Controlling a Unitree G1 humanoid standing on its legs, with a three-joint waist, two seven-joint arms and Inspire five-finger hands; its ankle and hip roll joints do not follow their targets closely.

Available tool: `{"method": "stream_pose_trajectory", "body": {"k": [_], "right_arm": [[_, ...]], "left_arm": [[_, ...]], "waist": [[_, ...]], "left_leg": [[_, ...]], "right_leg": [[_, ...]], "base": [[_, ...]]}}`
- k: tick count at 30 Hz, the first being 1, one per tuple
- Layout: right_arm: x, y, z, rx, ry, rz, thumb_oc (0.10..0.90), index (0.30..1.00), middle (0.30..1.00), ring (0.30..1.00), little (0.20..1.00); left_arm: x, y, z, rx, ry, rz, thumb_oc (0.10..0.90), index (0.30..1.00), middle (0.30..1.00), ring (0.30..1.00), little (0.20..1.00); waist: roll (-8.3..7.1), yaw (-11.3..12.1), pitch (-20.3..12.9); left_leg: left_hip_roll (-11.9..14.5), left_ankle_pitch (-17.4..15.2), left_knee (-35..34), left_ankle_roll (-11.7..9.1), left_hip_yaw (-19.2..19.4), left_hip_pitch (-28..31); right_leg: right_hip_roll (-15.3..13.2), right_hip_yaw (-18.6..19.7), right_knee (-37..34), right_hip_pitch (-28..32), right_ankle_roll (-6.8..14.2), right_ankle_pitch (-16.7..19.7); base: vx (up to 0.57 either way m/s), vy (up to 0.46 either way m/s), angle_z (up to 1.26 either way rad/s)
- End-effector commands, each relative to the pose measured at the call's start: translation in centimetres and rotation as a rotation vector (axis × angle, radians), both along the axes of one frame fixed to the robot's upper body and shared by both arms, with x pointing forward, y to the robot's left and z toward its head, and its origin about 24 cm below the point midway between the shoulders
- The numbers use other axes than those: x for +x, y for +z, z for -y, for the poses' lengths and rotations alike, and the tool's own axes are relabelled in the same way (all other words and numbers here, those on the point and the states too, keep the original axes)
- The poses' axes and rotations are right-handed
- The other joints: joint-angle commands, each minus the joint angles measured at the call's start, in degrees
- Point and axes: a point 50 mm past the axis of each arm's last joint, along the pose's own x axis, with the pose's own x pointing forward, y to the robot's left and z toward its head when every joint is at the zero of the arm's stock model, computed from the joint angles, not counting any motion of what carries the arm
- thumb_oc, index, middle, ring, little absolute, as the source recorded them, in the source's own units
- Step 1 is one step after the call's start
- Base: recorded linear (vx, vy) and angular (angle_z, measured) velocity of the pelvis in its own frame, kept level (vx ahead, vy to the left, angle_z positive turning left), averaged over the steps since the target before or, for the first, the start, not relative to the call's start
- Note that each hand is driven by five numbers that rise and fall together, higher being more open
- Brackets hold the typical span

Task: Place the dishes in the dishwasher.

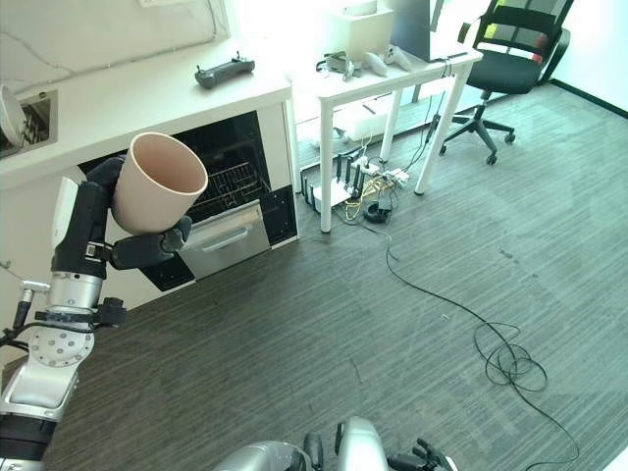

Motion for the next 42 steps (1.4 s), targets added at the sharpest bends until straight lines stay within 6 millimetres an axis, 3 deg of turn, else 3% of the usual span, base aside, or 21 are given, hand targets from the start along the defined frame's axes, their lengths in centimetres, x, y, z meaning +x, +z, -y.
{"method": "stream_pose_trajectory", "body": {"k": [1,4,7,9,10,11,13,15,18,19,21,22,26,33,35,36,37,39,40,41,42], "right_arm": [[-0.1,0.8,3.0,-0.068,-0.021,0.011,0.8,0.9,0.9,0.9,0.9],[-0.8,0.7,3.5,-0.072,-0.049,-0.027,0.8,0.9,0.9,0.9,0.9],[-0.3,0.8,3.6,-0.085,-0.009,-0.022,0.8,0.9,0.9,0.9,0.9],[0.2,1.0,3.8,-0.092,-0.009,-0.005,0.8,0.9,0.9,0.9,0.9],[0.6,1.3,4.1,-0.092,-0.015,0.017,0.8,0.9,0.9,0.9,0.9],[0.9,1.5,4.4,-0.098,-0.012,0.032,0.8,0.9,0.9,0.9,0.9],[1.2,1.9,4.9,-0.121,-0.016,0.055,0.8,0.9,0.9,0.9,0.9],[1.2,2.0,5.3,-0.118,-0.058,0.07,0.8,0.9,0.9,0.9,0.9],[1.1,2.0,5.5,-0.118,-0.066,0.072,0.8,0.9,0.9,0.9,0.9],[1.0,2.0,5.5,-0.122,-0.065,0.065,0.8,0.9,0.9,0.9,0.9],[0.9,2.0,5.5,-0.123,-0.068,0.054,0.8,0.9,0.9,0.9,0.9],[0.3,1.6,5.2,-0.121,-0.087,0.029,0.8,0.9,0.9,0.9,0.9],[-0.2,1.2,4.3,-0.111,-0.116,0.022,0.8,0.9,0.9,0.9,0.9],[0.1,1.0,3.1,-0.101,-0.11,0.046,0.8,0.9,0.9,0.9,0.9],[0.7,1.1,2.8,-0.105,-0.091,0.07,0.8,0.9,0.9,0.9,0.9],[0.9,1.2,2.6,-0.104,-0.084,0.081,0.8,0.9,0.9,0.9,0.9],[1.0,1.2,2.6,-0.099,-0.085,0.086,0.8,0.9,0.9,0.9,0.9],[1.0,1.2,2.7,-0.094,-0.079,0.087,0.8,0.9,0.9,0.9,0.9],[1.0,1.2,2.7,-0.092,-0.073,0.089,0.8,0.9,0.9,0.9,0.9],[1.1,1.2,2.6,-0.091,-0.062,0.088,0.8,0.9,0.9,0.9,0.9],[1.0,1.1,2.6,-0.086,-0.059,0.085,0.8,0.9,0.9,0.9,0.9]], "left_arm": [[-0.8,6.0,0.4,-0.018,0.013,0.322,0.4,0.3,0.3,0.3,0.3],[-1.6,6.2,-0.6,0.01,0.055,0.348,0.4,0.3,0.3,0.3,0.3],[-2.1,5.9,-0.8,0.018,0.071,0.354,0.4,0.3,0.3,0.3,0.3],[-2.5,6.0,-0.7,0.02,0.08,0.357,0.4,0.3,0.3,0.3,0.3],[-2.6,6.1,-0.7,0.015,0.089,0.355,0.4,0.3,0.3,0.3,0.3],[-2.8,6.2,-0.8,0.004,0.088,0.357,0.4,0.3,0.3,0.3,0.3],[-2.8,6.5,-0.8,-0.017,0.068,0.355,0.4,0.3,0.3,0.3,0.3],[-2.7,6.8,-0.7,-0.019,0.044,0.36,0.4,0.3,0.3,0.3,0.3],[-2.6,7.1,-0.7,-0.031,0.028,0.374,0.4,0.3,0.3,0.3,0.3],[-2.4,7.1,-0.5,-0.041,0.021,0.38,0.4,0.3,0.3,0.3,0.3],[-2.3,6.9,-0.2,-0.041,0.015,0.383,0.4,0.3,0.3,0.3,0.3],[-2.2,6.4,0.7,-0.03,0.011,0.386,0.4,0.3,0.3,0.3,0.3],[-2.5,6.0,1.1,-0.018,0.014,0.4,0.4,0.3,0.3,0.3,0.3],[-3.2,5.9,1.1,0.006,0.0,0.417,0.4,0.3,0.3,0.3,0.3],[-3.3,5.9,1.1,0.02,0.001,0.423,0.4,0.3,0.3,0.3,0.3],[-3.3,6.1,1.2,0.027,0.001,0.427,0.4,0.3,0.3,0.3,0.3],[-3.1,6.2,1.2,0.028,0.002,0.427,0.4,0.3,0.3,0.3,0.3],[-2.8,6.4,1.3,0.023,-0.001,0.43,0.4,0.3,0.3,0.3,0.3],[-2.6,6.7,1.4,0.02,-0.007,0.436,0.4,0.3,0.3,0.3,0.3],[-2.3,7.2,1.4,0.015,-0.009,0.441,0.4,0.3,0.3,0.3,0.3],[-2.1,7.3,1.3,0.015,-0.012,0.439,0.4,0.3,0.3,0.3,0.3]], "waist": [[2.82,0.2,-2.1],[2.34,0.86,-3.72],[2.78,1.37,-4.1],[2.45,2.02,-4.19],[2.29,2.45,-4.09],[2.26,2.66,-3.81],[1.94,2.73,-3.42],[1.87,3.06,-2.97],[1.74,2.64,-2.58],[1.87,2.49,-2.23],[2.35,2.4,-1.9],[2.49,2.15,-2.51],[3.72,2.22,-3.65],[4.5,2.87,-4.67],[4.58,2.65,-3.77],[4.31,2.19,-2.95],[4.14,1.64,-2.42],[4.39,1.37,-2.41],[4.65,1.19,-2.51],[4.79,0.48,-2.41],[4.65,0.51,-2.31]], "left_leg": [[1.63,-6.2,-8.29,-3.77,-5.69,6.1],[1.87,-9.51,-8.29,-4.81,-6.76,10.64],[3.59,-9.23,-8.29,-6.07,-6.0,13.68],[4.1,-5.5,-8.29,-7.49,-5.05,15.55],[4.82,-0.07,-5.55,-9.53,-3.43,15.62],[5.29,2.7,-0.57,-10.84,-2.01,13.4],[6.47,5.01,8.76,-12.21,1.18,7.05],[5.92,3.57,9.09,-11.51,2.38,2.55],[6.57,3.06,-1.97,-10.37,4.0,3.15],[7.01,4.57,-8.29,-11.16,3.53,2.89],[7.96,5.32,-8.29,-12.35,2.9,0.26],[9.03,2.67,-8.29,-12.04,3.97,-1.51],[9.53,0.79,-8.29,-12.17,2.26,-1.27],[9.23,-1.68,-8.29,-10.51,2.28,-0.39],[8.41,-2.33,-8.29,-8.89,1.85,0.2],[7.16,-2.52,-8.29,-7.64,0.61,0.41],[6.48,-2.38,-8.29,-7.02,-0.67,0.48],[6.86,-2.0,-8.29,-7.42,-1.57,0.34],[7.67,-1.88,-8.29,-8.0,-2.12,0.18],[8.45,-2.59,-8.29,-7.78,-2.86,0.4],[9.16,-2.64,-8.29,-8.09,-2.71,0.45]], "right_leg": [[3.4,-0.32,-9.1,7.35,2.03,7.6],[3.04,0.74,-9.1,7.28,1.86,7.2],[4.17,0.5,-9.1,9.74,0.02,5.41],[4.61,0.78,-9.1,11.48,-1.06,3.5],[4.84,0.47,-9.1,12.92,-1.98,2.12],[4.82,0.1,-9.1,14.1,-2.71,1.22],[4.66,-0.93,-9.1,15.86,-4.28,-0.15],[4.55,-1.92,-9.1,17.02,-4.63,-0.94],[4.46,-2.25,-9.1,18.21,-4.43,-2.21],[4.76,-1.95,-9.1,18.72,-4.33,-2.9],[5.22,-1.99,-9.1,19.32,-4.34,-3.51],[4.34,-3.44,-9.1,19.49,-3.71,-4.22],[3.97,-5.7,-9.1,19.16,-3.36,-4.46],[4.32,-8.26,-9.1,20.96,-1.89,-3.0],[3.97,-7.78,-0.7,18.79,-0.56,-0.92],[3.03,-5.68,8.52,15.14,0.44,0.33],[2.28,-3.34,10.93,12.77,0.61,1.11],[1.47,-2.63,4.76,13.95,0.21,0.43],[0.95,-1.95,-3.84,15.71,0.08,0.13],[-0.25,0.06,-8.22,15.21,1.18,4.34],[0.1,1.09,-9.1,15.81,1.1,3.19]], "base": [[0.38,-0.212,0.32],[0.68,-0.402,0.32],[0.42,-0.259,0.38],[0.42,-0.282,-0.05],[0.39,-0.271,-0.09],[0.33,-0.24,-0.23],[0.21,-0.196,0.21],[0.17,-0.111,0.49],[0.17,0.03,0.16],[0.12,0.1,0.08],[0.1,0.131,0.06],[0.11,0.157,-0.2],[0.1,0.175,-0.02],[0.06,0.129,0.04],[0.02,0.091,0.0],[0.0,0.0,0.0],[-0.01,-0.061,0.07],[0.03,-0.204,0.35],[0.04,-0.333,0.58],[0.05,-0.356,0.57],[0.06,-0.364,0.52]]}}
